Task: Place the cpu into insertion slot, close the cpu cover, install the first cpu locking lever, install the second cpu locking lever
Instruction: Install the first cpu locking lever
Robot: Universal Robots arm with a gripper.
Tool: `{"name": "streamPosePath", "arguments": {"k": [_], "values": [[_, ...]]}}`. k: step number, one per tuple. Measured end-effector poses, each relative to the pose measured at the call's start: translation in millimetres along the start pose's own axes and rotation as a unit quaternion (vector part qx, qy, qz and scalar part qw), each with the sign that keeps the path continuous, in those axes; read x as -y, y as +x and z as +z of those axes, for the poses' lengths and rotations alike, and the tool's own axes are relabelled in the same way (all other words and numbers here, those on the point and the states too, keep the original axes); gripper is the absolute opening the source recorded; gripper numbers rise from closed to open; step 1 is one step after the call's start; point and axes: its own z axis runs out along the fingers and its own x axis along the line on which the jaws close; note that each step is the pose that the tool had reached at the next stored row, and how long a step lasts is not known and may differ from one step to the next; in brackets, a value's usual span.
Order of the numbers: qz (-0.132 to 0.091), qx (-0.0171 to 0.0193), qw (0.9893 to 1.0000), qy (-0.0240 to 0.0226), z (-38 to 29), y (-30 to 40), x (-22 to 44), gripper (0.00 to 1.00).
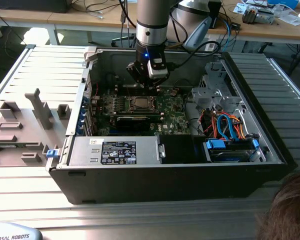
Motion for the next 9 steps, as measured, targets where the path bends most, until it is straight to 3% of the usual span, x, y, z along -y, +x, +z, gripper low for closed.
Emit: {"name": "streamPosePath", "arguments": {"k": [9], "values": [[-0.004,0.0000,1.0000,0.0000,0.0,0.0,0.0,0.11]]}}
